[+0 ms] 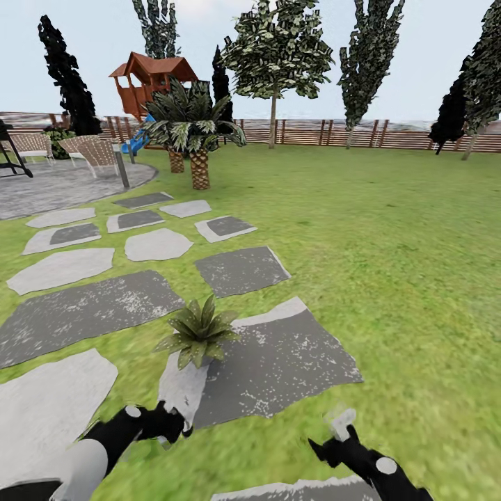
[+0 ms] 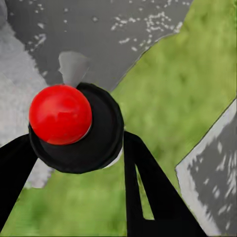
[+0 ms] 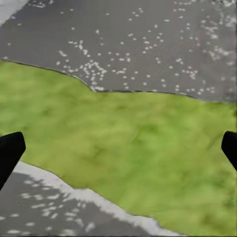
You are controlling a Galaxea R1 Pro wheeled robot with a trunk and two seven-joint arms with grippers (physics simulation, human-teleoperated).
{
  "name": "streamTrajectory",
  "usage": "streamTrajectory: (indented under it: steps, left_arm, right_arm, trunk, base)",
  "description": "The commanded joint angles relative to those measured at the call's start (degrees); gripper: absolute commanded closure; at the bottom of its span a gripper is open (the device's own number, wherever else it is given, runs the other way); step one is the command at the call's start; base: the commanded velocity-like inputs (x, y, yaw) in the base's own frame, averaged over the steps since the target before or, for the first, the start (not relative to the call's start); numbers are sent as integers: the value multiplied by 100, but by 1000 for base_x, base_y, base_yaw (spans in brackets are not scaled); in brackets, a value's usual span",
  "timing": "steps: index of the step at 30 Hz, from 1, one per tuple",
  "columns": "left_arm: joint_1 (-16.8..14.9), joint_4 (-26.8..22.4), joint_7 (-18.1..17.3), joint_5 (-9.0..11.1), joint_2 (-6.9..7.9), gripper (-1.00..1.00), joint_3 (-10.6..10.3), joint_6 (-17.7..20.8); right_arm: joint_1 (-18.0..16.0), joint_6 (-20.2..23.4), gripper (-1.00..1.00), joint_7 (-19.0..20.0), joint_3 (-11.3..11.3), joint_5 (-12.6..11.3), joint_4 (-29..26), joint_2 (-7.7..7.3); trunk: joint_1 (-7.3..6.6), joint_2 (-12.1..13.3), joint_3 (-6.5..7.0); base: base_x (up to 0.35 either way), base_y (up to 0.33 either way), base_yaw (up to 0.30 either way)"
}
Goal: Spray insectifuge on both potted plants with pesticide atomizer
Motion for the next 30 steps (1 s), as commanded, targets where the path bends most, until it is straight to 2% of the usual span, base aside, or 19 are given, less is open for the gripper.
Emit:
streamTrajectory:
  steps: [1, 2, 4, 5, 6, 7, 9, 11, 14, 15, 16, 22, 30]
  left_arm:
    - [13, 175, 385, 477, -47, 100, 53, -363]
    - [115, 331, 808, 1004, -76, 100, 68, -749]
    - [319, 425, 1365, 1547, -98, 100, 77, -1208]
    - [474, 460, 1791, 1825, -117, 100, 80, -1549]
    - [556, 485, 2018, 1937, -139, 100, 83, -1740]
    - [700, 522, 2346, 2060, -185, 100, 84, -1998]
    - [1009, 549, 2695, 2210, -222, 100, 91, -2166]
    - [1081, 573, 2741, 2317, -250, 100, 92, -2175]
    - [1197, 610, 2768, 2570, -276, 100, 99, -2164]
    - [1230, 623, 2773, 2926, -289, 100, 101, -2170]
    - [1305, 623, 2774, 3076, -284, 100, 100, -2184]
    - [1368, 619, 2766, 3093, -273, 100, 94, -2195]
    - [1371, 619, 2765, 3096, -267, 100, 92, -2196]
  right_arm:
    - [5, -149, -100, -798, -151, 51, 300, -4]
    - [10, -389, -100, -1604, -203, 48, 486, -13]
    - [26, -792, -100, -2452, -246, 43, 633, -25]
    - [90, -1120, -100, -2926, -265, 38, 761, -36]
    - [146, -1305, -100, -3122, -278, 37, 846, -48]
    - [285, -1624, -100, -3326, -327, 33, 1021, -140]
    - [454, -2233, -100, -3444, -447, 22, 1465, -395]
    - [471, -2334, -100, -3455, -464, 22, 1546, -426]
    - [480, -2393, -100, -3470, -481, 14, 1589, -403]
    - [482, -2403, -100, -3478, -487, -86, 1603, -306]
    - [482, -2412, -100, -3480, -495, -372, 1568, -245]
    - [482, -2414, -100, -3480, -497, -890, 1559, -290]
    - [482, -2414, -100, -3480, -497, -1010, 1559, -297]
  trunk:
    - [-1, -2, -4]
    - [-1, -2, -4]
    - [-1, -2, -4]
    - [-1, -2, -4]
    - [-1, -2, -4]
    - [-1, -2, -4]
    - [-1, -2, -4]
    - [-1, -2, -4]
    - [-1, -2, -4]
    - [-1, -2, -4]
    - [-1, -2, -4]
    - [-1, -2, -4]
    - [-1, -2, -4]
  base:
    - [0, 0, 0]
    - [0, 0, 0]
    - [0, 0, 0]
    - [0, 0, 0]
    - [0, 0, 0]
    - [0, 0, 0]
    - [0, 0, 0]
    - [0, 0, 0]
    - [0, 0, 0]
    - [0, 0, 0]
    - [0, 0, -30]
    - [0, 0, -231]
    - [0, 0, -273]
